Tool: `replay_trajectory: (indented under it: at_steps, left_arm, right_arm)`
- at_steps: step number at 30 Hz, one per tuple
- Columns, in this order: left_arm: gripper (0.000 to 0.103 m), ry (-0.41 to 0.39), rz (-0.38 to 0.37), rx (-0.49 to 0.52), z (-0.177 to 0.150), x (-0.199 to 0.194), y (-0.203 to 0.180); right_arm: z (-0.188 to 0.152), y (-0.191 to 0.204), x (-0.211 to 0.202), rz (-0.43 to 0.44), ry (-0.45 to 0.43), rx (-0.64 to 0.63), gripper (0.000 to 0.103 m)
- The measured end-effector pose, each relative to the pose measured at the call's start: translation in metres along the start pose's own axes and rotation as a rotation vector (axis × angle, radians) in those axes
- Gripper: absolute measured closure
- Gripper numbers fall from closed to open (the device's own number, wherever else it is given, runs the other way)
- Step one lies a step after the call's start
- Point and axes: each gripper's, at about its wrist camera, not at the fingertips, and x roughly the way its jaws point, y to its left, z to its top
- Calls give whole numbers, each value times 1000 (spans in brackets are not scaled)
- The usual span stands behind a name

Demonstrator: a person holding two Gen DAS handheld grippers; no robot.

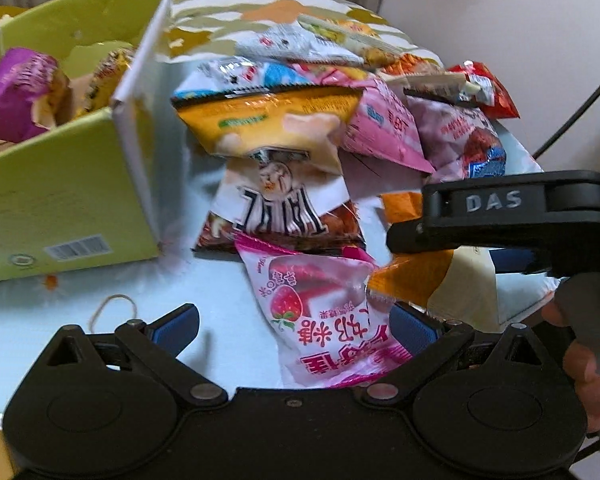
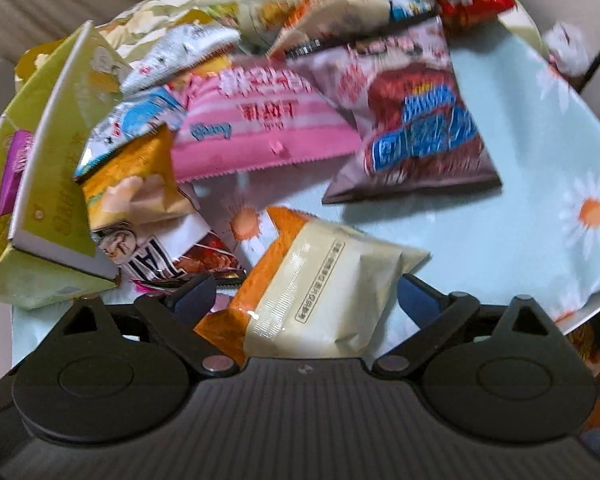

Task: Organize snacks
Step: 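Grasp the pink candy bag with the left tool while the right grasps the orange-cream bag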

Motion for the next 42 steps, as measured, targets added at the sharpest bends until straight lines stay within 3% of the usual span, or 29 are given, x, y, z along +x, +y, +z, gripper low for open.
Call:
replay_trajectory:
  at_steps: [6,10,15,17,26,32,42]
  left_arm:
    - [1,22,-37,11,3,11,-4]
    - [2,34,-46,24,4,15,-8]
    - [13,58,-48,33,6,22,-14]
    - [28,72,-49,33,5,24,-14]
    - [52,63,-28,48,7,26,-22]
    - [60,50,-21,50,9,23,-26]
    - [61,-19,-2,50,11,-15,-29]
  right_arm:
    - [1,-4,-2,-22,-23,-31,18]
    - [3,-10,-4,-13,-31,-29,24]
    - [7,-22,-9,-23,-37,-12,25]
    - [9,-26,-9,-22,-35,-7,25]
    - [11,-34,-11,-35,-33,-21,25]
    - [10,-31,-12,-30,-36,-44,26]
    - [8,-29,-35,17,-50,-49,26]
